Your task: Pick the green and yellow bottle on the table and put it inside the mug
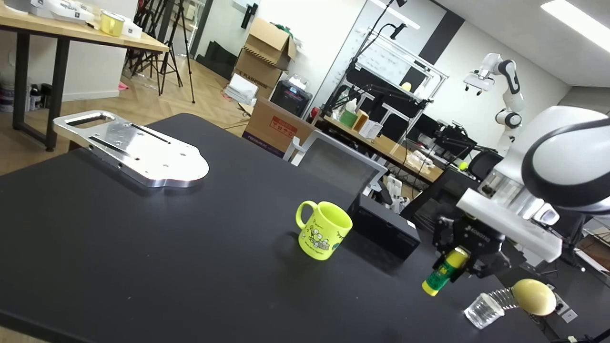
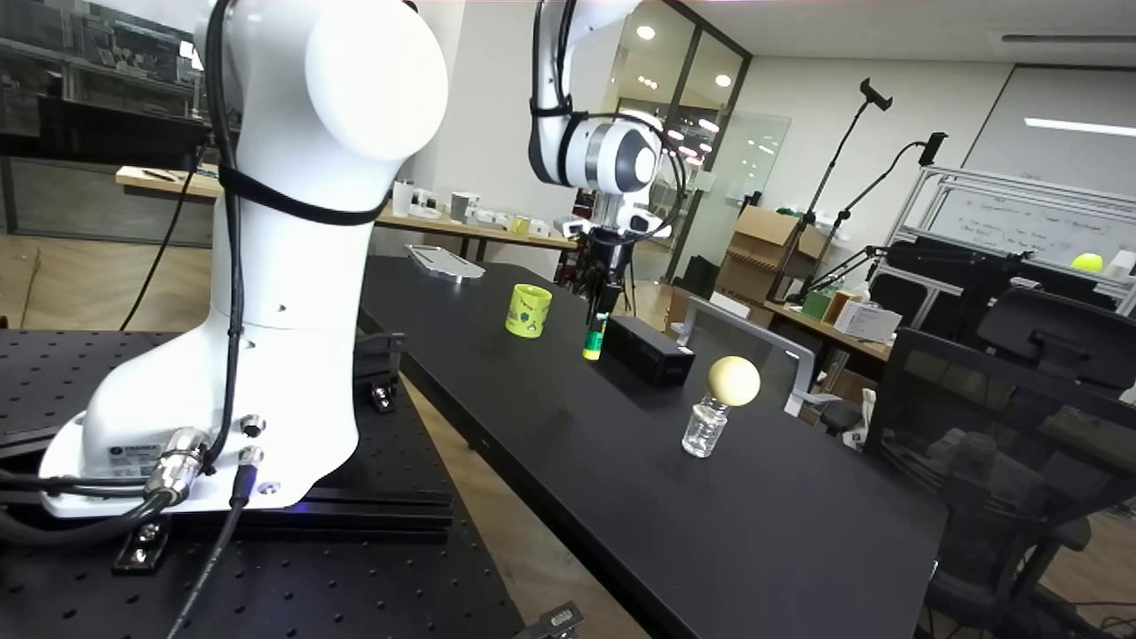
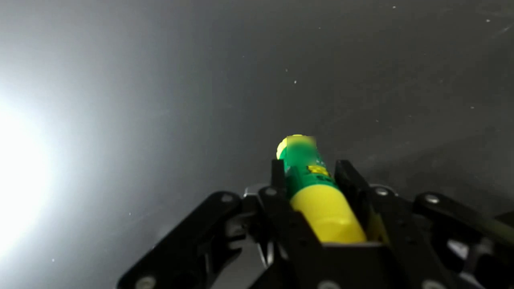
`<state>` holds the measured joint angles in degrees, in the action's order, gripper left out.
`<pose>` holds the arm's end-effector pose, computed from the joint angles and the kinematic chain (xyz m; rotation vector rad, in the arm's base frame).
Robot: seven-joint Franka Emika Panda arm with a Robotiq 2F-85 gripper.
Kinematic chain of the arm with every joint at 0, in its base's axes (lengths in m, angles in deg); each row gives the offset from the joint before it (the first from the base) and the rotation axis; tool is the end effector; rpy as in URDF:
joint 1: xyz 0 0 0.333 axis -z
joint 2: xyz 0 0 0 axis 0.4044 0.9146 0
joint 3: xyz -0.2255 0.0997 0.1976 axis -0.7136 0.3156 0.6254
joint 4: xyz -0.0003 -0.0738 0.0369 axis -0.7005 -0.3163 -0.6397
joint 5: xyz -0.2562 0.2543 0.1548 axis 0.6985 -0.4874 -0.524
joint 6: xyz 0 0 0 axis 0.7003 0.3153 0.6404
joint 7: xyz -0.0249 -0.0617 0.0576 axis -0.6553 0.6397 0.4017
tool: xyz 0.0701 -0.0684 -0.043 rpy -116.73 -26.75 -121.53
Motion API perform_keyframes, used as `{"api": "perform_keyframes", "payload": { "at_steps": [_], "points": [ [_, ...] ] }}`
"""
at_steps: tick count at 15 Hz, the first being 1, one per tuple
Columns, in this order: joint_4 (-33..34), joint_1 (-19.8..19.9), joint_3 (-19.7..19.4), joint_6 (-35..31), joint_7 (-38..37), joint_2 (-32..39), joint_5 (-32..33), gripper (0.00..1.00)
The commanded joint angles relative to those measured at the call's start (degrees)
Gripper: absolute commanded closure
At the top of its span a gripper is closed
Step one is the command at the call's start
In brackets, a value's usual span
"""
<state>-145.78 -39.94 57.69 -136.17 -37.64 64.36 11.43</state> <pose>0.4881 0.1693 0.2366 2.9896 -0.6760 0.0957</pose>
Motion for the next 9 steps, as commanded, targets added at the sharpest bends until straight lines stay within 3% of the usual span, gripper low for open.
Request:
{"api": "perform_keyframes", "payload": {
  "at_steps": [1,2,4,9],
  "points": [
    [2.9,0.3,2.4,9.3,6.2,-6.2,-0.6,0.9],
    [1.7,0.8,2.0,4.7,3.2,-3.1,-0.1,0.65],
    [2.6,1.0,3.2,8.1,5.1,-5.6,-0.2,0.65],
    [2.6,1.1,3.3,8.5,5.9,-5.8,-0.2,0.65]
  ]
}}
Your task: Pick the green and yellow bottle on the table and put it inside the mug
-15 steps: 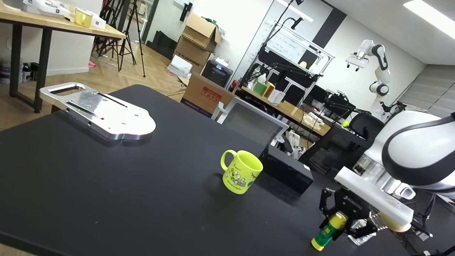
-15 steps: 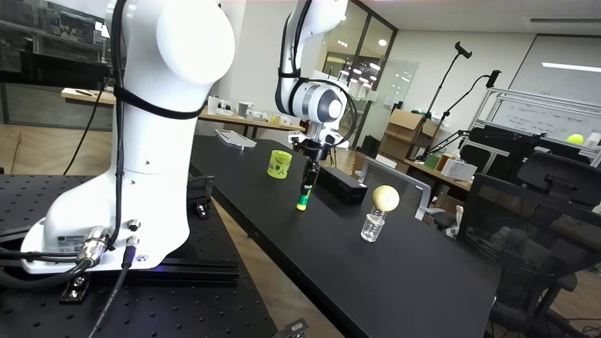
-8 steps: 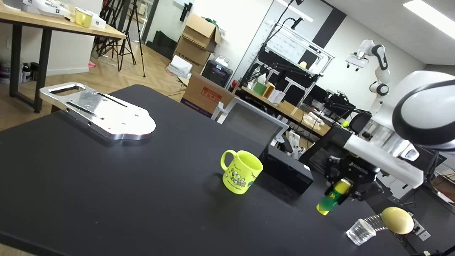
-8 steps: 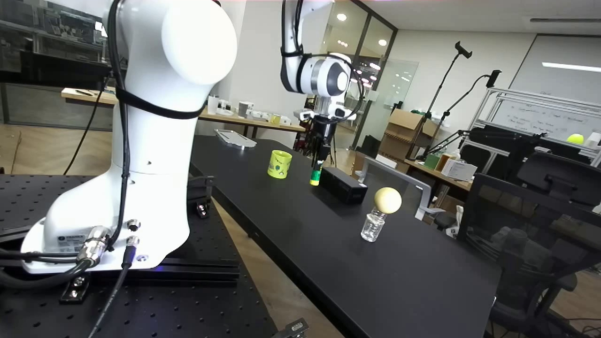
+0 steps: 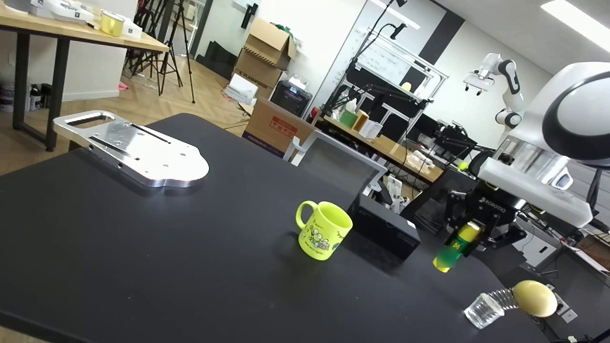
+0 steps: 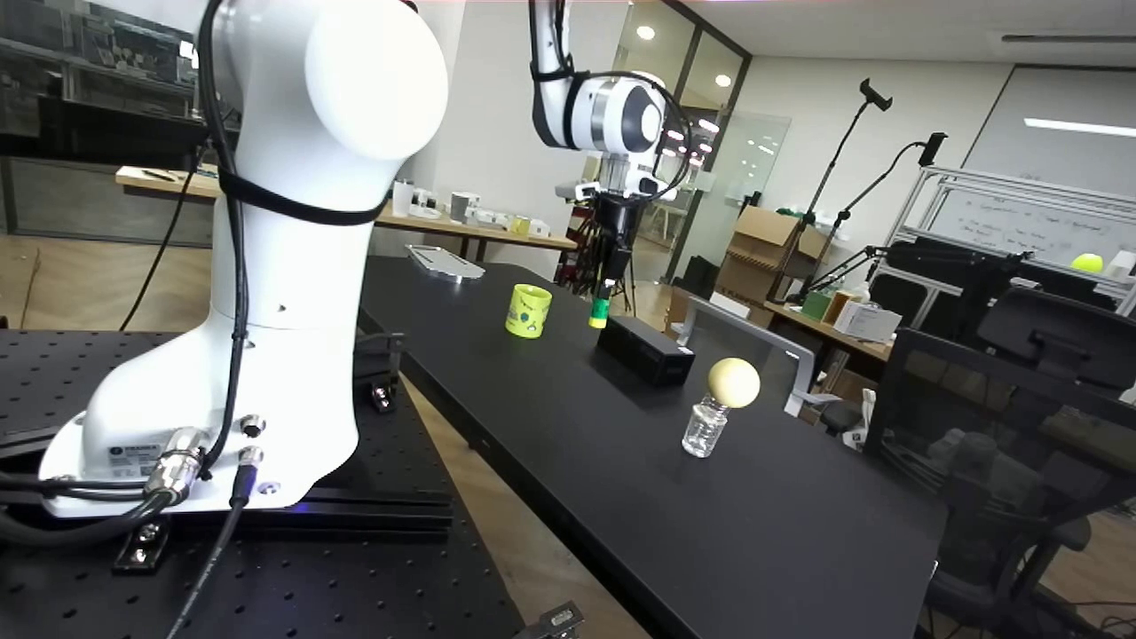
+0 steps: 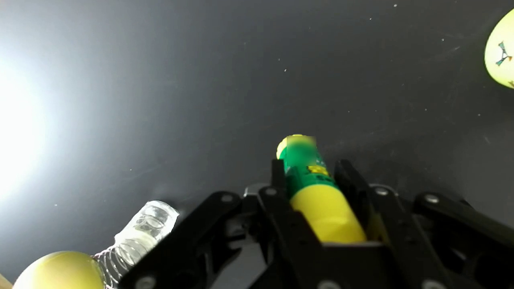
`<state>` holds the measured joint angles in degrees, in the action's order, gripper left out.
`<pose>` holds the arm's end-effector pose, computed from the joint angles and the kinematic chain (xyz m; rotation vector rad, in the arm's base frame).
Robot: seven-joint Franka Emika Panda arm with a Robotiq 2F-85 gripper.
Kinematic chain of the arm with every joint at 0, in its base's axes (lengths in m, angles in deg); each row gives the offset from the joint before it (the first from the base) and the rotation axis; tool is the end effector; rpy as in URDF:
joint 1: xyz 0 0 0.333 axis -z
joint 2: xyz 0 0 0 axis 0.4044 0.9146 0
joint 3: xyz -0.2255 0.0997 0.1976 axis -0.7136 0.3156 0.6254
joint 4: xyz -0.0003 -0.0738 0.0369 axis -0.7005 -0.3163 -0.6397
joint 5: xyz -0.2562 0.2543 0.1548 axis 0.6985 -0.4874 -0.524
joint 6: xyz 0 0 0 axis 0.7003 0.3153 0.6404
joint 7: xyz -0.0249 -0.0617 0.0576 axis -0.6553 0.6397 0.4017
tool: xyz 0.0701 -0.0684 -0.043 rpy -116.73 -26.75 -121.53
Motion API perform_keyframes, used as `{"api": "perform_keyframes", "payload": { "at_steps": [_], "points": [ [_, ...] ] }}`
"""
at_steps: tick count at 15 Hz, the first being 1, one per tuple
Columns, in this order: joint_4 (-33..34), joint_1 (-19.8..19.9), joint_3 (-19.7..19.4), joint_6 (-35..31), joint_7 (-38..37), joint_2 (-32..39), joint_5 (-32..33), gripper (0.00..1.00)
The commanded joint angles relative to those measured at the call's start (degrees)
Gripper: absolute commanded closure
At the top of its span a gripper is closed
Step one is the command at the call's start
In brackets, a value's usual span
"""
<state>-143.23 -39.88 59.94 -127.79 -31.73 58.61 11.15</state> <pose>0.4901 0.1866 0.2934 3.0059 -0.4913 0.1068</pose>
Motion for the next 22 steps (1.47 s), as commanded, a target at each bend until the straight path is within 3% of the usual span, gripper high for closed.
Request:
{"api": "perform_keyframes", "payload": {
  "at_steps": [1,5,12,16,21,22],
  "points": [
    [0.0,1.0,1.0,0.1,0.0,0.0,0.1,0.9],
    [11.3,-0.4,3.0,2.6,3.9,7.6,-0.7,0.9],
    [29.0,-7.3,7.9,9.6,12.4,20.9,-3.8,0.9],
    [33.9,-10.6,7.7,8.1,16.4,25.7,-4.6,0.9],
    [37.3,-12.0,6.9,7.0,21.3,30.1,-5.1,0.9],
    [37.7,-12.1,6.7,7.2,21.8,30.7,-5.2,0.4]
  ]
}}
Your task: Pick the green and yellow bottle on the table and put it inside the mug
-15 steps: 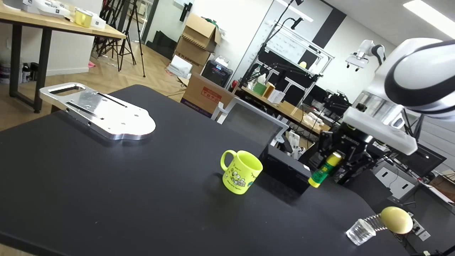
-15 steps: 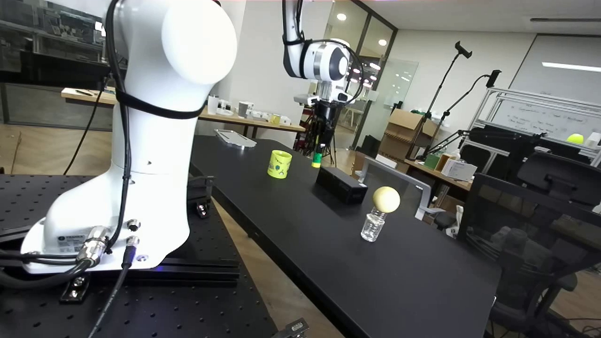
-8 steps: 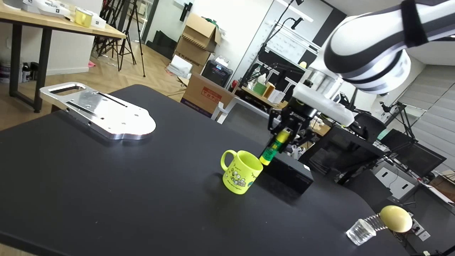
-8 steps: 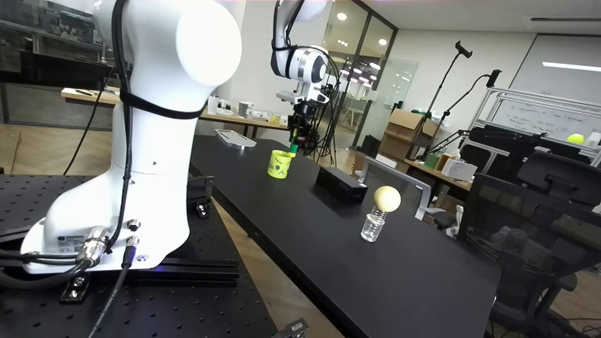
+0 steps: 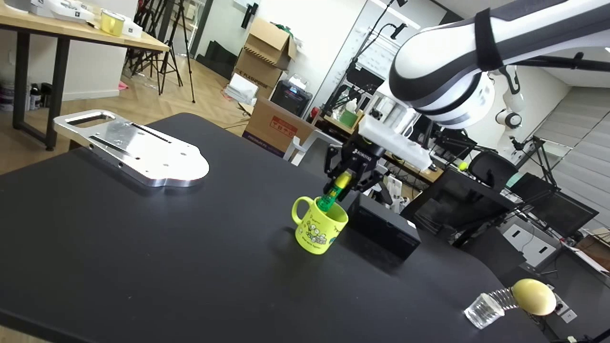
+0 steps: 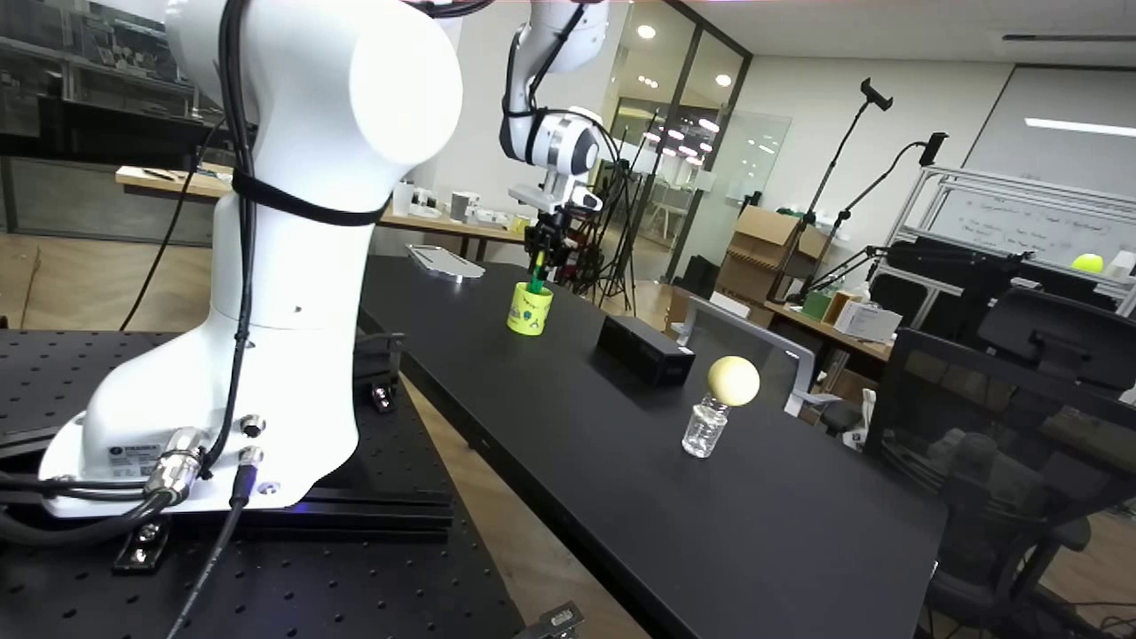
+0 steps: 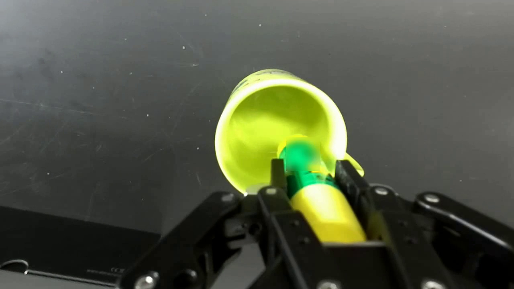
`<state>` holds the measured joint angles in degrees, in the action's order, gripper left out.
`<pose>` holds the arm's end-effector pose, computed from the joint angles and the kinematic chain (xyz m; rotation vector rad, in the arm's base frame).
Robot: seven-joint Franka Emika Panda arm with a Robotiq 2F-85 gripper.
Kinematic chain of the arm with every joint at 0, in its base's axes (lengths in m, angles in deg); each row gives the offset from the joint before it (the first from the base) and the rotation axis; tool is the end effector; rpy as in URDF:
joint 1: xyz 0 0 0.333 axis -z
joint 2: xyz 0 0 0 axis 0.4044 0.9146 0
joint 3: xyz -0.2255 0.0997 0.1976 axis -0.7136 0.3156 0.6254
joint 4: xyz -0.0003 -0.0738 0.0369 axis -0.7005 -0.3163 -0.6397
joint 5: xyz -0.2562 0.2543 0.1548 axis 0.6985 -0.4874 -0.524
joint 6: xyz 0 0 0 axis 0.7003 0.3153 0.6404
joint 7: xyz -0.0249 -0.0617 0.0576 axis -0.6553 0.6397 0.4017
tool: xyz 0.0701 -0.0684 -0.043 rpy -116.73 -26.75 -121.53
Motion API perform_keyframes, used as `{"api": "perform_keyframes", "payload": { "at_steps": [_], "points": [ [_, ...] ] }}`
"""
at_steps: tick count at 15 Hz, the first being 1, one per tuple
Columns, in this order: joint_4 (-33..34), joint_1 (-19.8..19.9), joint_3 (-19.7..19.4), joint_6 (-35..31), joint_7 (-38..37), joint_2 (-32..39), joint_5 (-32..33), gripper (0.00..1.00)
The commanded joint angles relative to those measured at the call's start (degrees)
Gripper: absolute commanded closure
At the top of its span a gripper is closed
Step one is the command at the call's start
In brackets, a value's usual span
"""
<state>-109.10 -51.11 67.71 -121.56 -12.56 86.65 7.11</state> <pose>0.5303 0.4203 0.2429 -3.0806 -0.3697 0.0063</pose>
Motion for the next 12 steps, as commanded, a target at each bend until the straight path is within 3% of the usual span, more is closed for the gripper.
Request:
{"api": "perform_keyframes", "payload": {
  "at_steps": [1,7,10,11,12],
  "points": [
    [3.9,-0.9,-1.2,1.2,3.4,3.0,-1.3,0.39],
    [1.5,-0.4,-1.6,1.9,4.2,-0.8,-2.3,0.0],
    [-2.7,0.1,-3.5,4.2,2.3,-6.4,-1.5,0.0],
    [1.8,-0.5,-2.6,2.4,3.9,-1.1,-1.8,0.0],
    [1.1,-0.2,-3.0,3.5,3.8,-2.5,-1.6,0.0]
  ]
}}
